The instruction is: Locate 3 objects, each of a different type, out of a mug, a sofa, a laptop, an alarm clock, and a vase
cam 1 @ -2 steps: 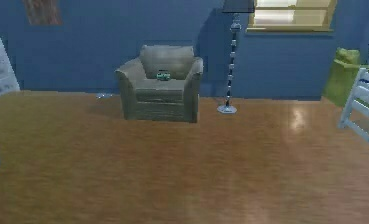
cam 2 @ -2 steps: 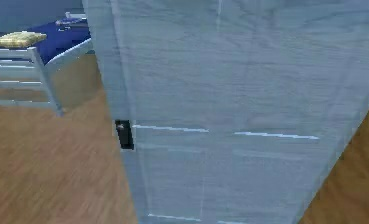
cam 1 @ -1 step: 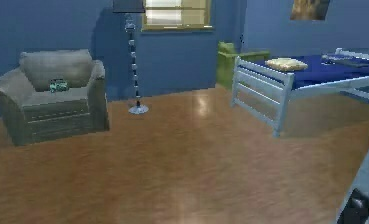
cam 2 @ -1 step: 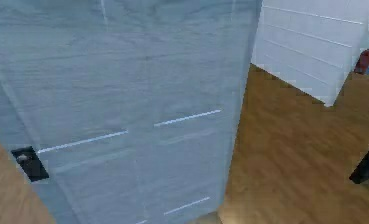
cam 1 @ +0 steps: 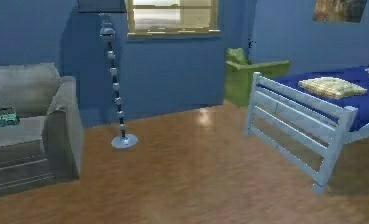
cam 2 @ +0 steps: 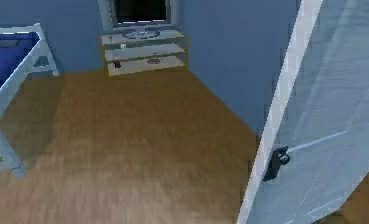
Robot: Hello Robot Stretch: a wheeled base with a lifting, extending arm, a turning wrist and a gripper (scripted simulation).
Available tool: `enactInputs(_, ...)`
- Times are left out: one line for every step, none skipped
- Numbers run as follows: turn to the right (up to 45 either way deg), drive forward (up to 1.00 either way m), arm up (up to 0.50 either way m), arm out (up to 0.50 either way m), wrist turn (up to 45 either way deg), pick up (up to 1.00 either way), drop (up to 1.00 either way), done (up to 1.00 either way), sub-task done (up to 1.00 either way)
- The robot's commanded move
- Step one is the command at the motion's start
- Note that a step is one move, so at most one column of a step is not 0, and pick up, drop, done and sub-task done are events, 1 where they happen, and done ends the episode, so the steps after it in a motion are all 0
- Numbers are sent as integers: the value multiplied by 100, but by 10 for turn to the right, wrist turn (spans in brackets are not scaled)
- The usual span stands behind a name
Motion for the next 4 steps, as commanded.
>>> enactInputs(450, 0, 0, 0, 0, 0, 0, 0, 0)
enactInputs(180, 0, 0, 0, 0, 0, 0, 0, 0)
enactInputs(0, 100, 0, 0, 0, 0, 0, 0, 0)
enactInputs(0, 100, 0, 0, 0, 0, 0, 0, 0)
